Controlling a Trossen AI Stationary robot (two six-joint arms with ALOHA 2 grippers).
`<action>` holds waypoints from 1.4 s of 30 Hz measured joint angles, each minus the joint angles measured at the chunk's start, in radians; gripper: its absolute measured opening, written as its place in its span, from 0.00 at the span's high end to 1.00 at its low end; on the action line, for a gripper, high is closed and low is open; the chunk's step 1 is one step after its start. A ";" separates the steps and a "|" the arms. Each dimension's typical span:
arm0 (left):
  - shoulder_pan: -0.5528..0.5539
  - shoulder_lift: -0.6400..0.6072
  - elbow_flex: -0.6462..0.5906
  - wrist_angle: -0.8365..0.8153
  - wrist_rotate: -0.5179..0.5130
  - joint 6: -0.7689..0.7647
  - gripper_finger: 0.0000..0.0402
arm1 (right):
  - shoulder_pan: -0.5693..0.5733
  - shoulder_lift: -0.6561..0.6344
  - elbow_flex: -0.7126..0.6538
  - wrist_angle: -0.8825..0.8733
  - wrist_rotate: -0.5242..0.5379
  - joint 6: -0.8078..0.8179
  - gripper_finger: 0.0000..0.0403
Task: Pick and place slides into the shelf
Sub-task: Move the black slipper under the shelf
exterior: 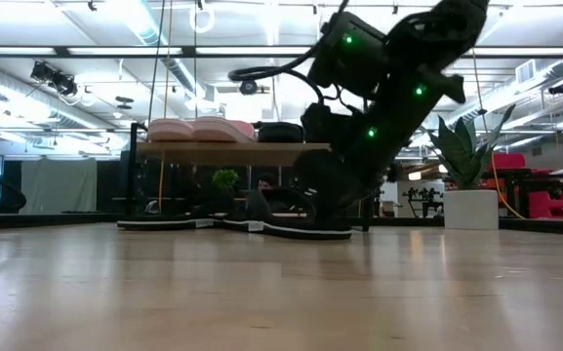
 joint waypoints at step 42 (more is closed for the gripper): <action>0.106 0.158 -0.035 0.164 0.006 -0.001 0.95 | 0.056 -0.073 0.028 0.432 -0.125 -0.304 1.00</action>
